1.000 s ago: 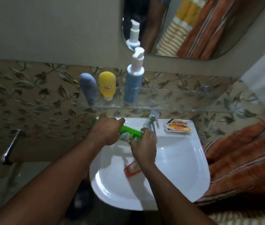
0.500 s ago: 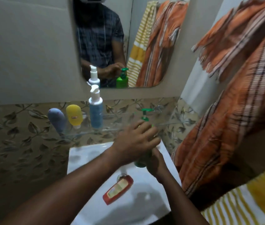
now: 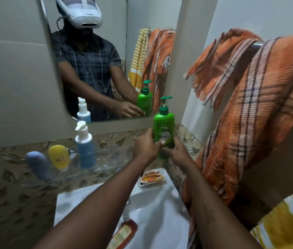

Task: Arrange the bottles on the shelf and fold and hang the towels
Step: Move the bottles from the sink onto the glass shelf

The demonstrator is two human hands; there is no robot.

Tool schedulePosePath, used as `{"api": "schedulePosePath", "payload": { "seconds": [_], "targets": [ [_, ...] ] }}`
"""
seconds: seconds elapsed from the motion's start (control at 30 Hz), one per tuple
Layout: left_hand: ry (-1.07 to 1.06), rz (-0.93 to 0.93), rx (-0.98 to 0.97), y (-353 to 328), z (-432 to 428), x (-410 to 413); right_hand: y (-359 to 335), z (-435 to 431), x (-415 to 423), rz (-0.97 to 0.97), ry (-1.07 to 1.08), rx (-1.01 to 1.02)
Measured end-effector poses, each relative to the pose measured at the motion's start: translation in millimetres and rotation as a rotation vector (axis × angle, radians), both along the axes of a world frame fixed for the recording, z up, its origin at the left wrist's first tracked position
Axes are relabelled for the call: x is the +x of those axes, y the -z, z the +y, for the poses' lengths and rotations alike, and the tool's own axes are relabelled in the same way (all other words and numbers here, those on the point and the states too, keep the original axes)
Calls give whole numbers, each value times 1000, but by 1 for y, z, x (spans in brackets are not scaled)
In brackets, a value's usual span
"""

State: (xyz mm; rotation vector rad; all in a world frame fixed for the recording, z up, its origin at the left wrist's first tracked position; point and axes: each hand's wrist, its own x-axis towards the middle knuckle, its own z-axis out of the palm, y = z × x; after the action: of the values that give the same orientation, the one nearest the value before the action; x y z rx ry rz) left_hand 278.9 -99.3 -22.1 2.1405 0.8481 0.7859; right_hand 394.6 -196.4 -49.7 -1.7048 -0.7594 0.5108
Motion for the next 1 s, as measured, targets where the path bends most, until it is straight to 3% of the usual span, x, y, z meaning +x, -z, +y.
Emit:
{"api": "schedulePosePath", "payload": {
  "seconds": [0.17, 0.5, 0.77, 0.9, 1.0],
  "targets": [
    [-38, 35, 90, 0, 8, 31, 2, 18, 27, -121, 73, -62],
    [2, -5, 100, 2, 22, 54, 2, 25, 44, -159, 80, -70],
    [24, 0, 92, 10, 21, 38, 12, 16, 17, -283, 377, -70],
    [-10, -40, 72, 17, 16, 16, 21, 8, -31, -427, 624, 73],
    [4, -116, 81, 36, 9, -17, 43, 5, -63, -433, 451, 101]
  ]
}}
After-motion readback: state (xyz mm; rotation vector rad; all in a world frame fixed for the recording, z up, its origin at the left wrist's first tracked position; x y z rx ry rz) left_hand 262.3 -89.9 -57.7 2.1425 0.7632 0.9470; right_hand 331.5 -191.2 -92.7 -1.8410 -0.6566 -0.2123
